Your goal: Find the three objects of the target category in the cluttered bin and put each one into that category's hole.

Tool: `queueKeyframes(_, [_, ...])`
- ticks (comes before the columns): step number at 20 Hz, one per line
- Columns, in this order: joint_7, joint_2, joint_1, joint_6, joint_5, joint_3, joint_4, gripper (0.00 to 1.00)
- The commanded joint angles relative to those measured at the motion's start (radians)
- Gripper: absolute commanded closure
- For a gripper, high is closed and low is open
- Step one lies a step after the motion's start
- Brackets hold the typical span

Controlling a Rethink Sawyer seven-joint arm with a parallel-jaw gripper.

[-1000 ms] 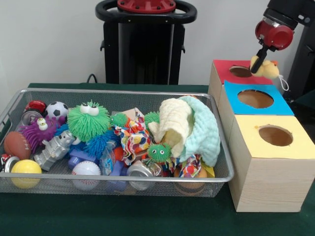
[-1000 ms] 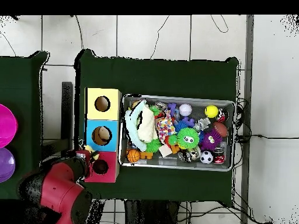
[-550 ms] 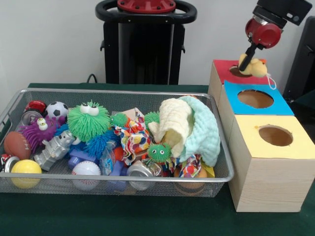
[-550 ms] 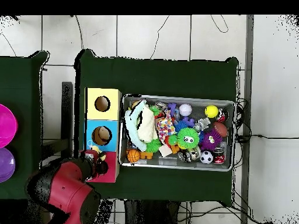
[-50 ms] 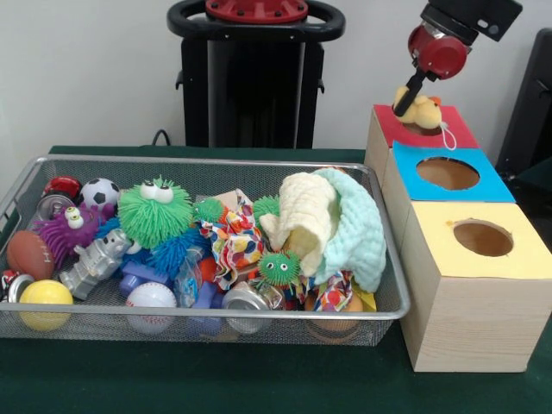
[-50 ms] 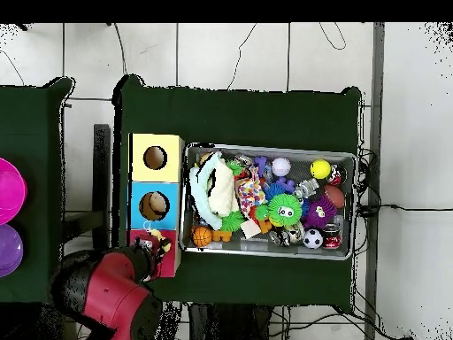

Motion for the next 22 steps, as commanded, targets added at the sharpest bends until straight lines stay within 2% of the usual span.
queueKeyframes(1, [0.037, -0.019, -0.037, 0.101, -0.092, 0.123, 0.016, 1.0])
queueKeyframes(8, [0.047, -0.035, -0.045, 0.154, -0.142, 0.143, -0.012, 1.0])
queueKeyframes(18, [0.059, -0.014, -0.045, 0.27, -0.213, 0.152, -0.079, 1.0])
queueKeyframes(22, [0.055, -0.008, -0.054, 0.272, -0.225, 0.169, -0.08, 1.0])
